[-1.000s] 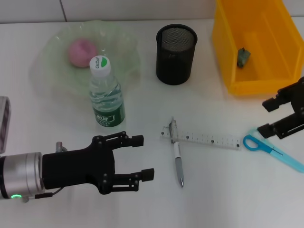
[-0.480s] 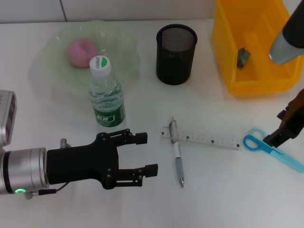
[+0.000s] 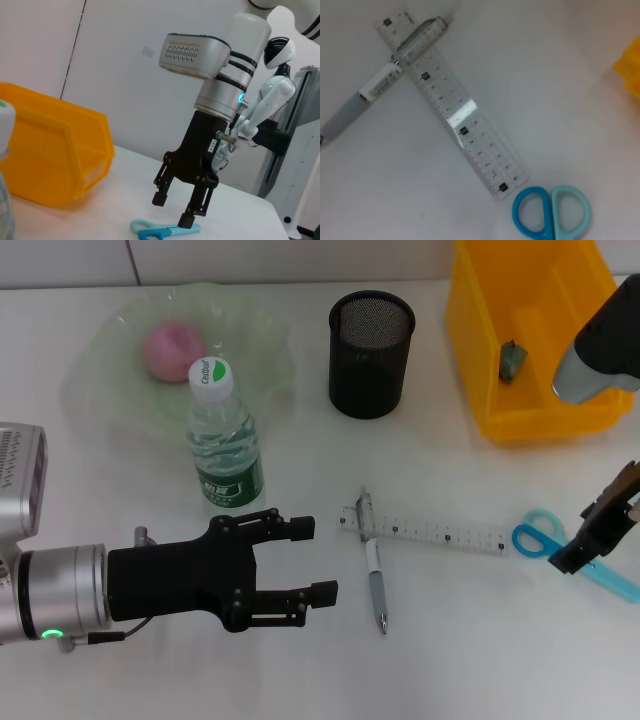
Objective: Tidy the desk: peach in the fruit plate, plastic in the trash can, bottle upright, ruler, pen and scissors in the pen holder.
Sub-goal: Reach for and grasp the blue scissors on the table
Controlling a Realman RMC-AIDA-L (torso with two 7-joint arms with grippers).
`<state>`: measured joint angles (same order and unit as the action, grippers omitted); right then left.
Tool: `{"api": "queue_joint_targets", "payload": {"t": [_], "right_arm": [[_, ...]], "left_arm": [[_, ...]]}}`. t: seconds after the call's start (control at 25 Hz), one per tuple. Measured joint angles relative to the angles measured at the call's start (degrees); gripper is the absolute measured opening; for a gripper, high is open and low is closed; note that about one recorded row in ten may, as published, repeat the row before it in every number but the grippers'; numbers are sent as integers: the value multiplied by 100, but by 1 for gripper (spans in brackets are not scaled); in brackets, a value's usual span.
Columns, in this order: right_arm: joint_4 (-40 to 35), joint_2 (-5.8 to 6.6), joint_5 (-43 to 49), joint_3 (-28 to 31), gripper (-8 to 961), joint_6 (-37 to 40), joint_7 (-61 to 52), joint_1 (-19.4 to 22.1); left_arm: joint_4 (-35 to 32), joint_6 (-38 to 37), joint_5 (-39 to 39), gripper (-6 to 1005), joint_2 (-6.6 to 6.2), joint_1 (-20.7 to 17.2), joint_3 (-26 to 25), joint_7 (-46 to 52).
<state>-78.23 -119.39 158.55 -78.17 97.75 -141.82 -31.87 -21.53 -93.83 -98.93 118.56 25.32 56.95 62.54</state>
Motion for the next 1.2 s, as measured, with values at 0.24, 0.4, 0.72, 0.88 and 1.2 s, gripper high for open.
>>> {"api": "queue_joint_targets", "payload": {"t": [0.24,0.4,0.72,0.88,1.2], "right_arm": [[180,-3,0,-88,747,-68,56,59],[290,-14,-12,-233,746,-279,58,74],[341,-23,-127,-302,745,-383,37,83],[360,-23,-134,-304,744,-412,36,85],[356,-5,-108,-268,741,-474,32,159]], "left_arm": [[7,65,-4,832,0,0,1,3],[19,102,-4,832,0,14,1,4],[83,144,4,832,7,52,0,4],[126,150,33,832,9,52,1,4],[132,163,36,832,9,52,-5,24]]}}
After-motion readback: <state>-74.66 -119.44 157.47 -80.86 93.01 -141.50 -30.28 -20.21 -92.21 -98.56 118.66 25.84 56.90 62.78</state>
